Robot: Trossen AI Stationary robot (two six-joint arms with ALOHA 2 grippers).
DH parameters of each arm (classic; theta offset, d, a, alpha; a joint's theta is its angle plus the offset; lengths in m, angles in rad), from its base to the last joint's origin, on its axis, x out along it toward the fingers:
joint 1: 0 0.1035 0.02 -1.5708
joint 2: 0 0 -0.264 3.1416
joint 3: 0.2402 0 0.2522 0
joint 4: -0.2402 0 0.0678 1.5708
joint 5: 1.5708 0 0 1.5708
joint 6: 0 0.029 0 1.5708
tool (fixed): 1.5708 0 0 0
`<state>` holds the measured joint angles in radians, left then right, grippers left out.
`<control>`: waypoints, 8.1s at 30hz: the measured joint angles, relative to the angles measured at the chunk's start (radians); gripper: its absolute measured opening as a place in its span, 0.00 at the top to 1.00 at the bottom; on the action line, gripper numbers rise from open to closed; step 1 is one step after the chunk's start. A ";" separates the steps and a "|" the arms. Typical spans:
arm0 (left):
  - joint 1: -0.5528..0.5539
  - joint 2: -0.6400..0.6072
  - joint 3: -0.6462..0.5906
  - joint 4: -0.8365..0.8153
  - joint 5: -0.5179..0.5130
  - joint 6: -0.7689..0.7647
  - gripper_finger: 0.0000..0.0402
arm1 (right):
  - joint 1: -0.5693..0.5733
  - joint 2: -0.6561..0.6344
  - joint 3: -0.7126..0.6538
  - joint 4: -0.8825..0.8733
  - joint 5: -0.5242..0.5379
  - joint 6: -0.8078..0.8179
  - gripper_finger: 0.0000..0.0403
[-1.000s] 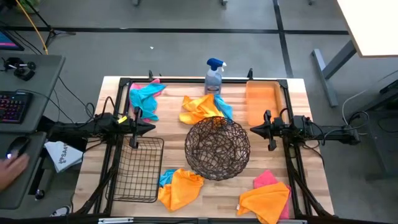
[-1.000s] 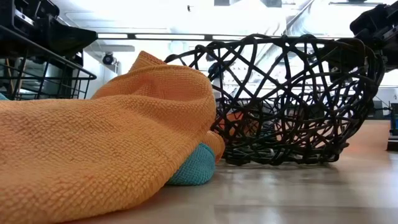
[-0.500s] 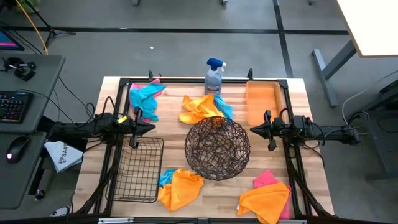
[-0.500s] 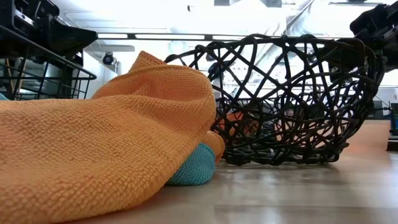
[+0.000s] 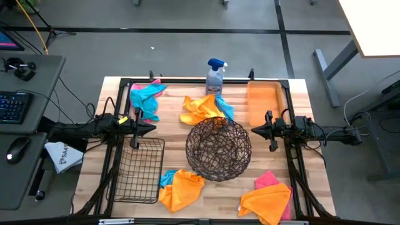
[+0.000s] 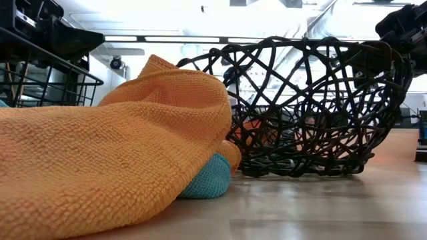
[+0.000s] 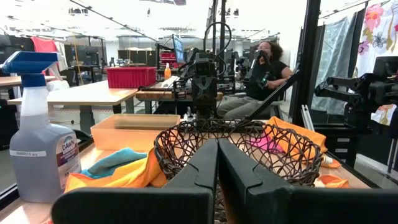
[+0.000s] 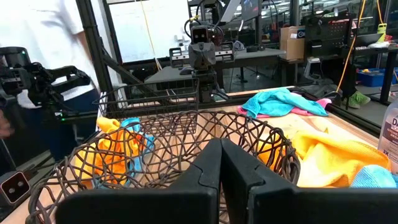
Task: Sort microfiber towel by color & place in baskets
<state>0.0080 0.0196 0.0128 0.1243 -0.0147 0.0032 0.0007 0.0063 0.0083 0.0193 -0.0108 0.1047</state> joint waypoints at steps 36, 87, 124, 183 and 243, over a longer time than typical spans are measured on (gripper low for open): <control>0.000 0.000 0.000 0.000 0.000 0.000 1.00 | 0.000 0.000 0.000 0.000 0.000 0.000 1.00; 0.000 0.000 0.000 0.000 0.000 0.000 1.00 | 0.000 0.000 0.000 0.000 0.000 0.000 1.00; 0.000 0.000 0.000 0.000 0.000 0.000 1.00 | 0.000 0.000 0.000 0.000 0.000 0.000 1.00; 0.298 0.981 1.003 -1.223 -0.385 -0.682 0.72 | 0.000 0.000 0.000 0.000 0.000 0.000 1.00; 0.609 0.666 0.767 -0.675 -0.201 -0.620 1.00 | 0.000 0.000 0.000 0.000 0.000 0.000 1.00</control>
<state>0.6168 0.6854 0.7795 -0.5512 -0.2162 -0.6163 0.0008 0.0062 0.0086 0.0193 -0.0109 0.1047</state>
